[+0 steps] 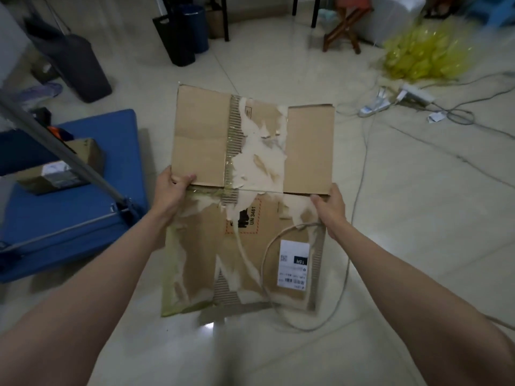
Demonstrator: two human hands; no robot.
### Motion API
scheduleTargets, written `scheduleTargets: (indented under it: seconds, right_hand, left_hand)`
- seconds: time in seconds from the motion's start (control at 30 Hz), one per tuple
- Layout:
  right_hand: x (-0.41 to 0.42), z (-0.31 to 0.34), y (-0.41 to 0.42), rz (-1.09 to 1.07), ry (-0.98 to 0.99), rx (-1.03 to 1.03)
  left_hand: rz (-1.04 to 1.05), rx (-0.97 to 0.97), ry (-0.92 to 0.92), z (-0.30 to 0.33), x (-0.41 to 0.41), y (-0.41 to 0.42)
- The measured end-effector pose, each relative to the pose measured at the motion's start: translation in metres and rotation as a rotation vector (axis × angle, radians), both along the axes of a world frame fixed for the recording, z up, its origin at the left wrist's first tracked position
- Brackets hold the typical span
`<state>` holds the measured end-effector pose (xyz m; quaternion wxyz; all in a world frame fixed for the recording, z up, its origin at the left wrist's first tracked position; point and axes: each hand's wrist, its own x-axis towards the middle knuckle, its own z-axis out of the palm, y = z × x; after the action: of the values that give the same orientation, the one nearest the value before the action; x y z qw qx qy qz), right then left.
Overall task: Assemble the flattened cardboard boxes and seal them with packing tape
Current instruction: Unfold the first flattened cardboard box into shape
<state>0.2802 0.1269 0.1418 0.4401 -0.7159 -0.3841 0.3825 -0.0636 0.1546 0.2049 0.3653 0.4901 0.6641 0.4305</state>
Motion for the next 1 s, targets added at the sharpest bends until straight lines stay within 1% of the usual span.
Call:
scheduleTargets:
  seconds: [0.1, 0.2, 0.27, 0.33, 0.43, 0.53, 0.63, 0.8, 0.9, 1.0]
  right_hand:
    - [-0.003, 0.09, 0.011, -0.07, -0.276, 0.095]
    - [-0.003, 0.196, 0.018, -0.11, -0.419, 0.115]
    - [0.001, 0.266, 0.021, -0.109, -0.451, 0.157]
    - [0.005, 0.336, 0.026, -0.051, -0.466, 0.204]
    - [0.013, 0.431, 0.033, 0.073, -0.509, 0.177]
    - [0.018, 0.518, 0.036, 0.109, -0.53, 0.148]
    - [0.014, 0.601, 0.037, 0.058, -0.557, 0.139]
    - [-0.002, 0.729, 0.031, -0.071, -0.678, 0.14]
    - [-0.008, 0.79, 0.021, -0.148, -0.743, 0.123]
    - [-0.01, 0.83, 0.013, -0.197, -0.786, 0.118]
  left_hand:
    - [0.013, 0.041, 0.028, 0.071, 0.01, 0.018]
    - [0.032, 0.077, 0.079, 0.161, 0.019, 0.029]
    - [0.04, 0.133, 0.089, 0.224, 0.025, 0.032]
    - [0.037, 0.201, 0.108, 0.29, 0.028, 0.037]
    - [0.009, 0.253, 0.138, 0.383, 0.03, 0.047]
    - [-0.032, 0.266, 0.144, 0.473, 0.033, 0.055]
    - [-0.078, 0.277, 0.138, 0.558, 0.028, 0.06]
    - [-0.112, 0.27, 0.145, 0.678, 0.013, 0.068]
    - [-0.132, 0.283, 0.194, 0.733, 0.012, 0.064]
    - [-0.159, 0.304, 0.248, 0.77, 0.015, 0.063]
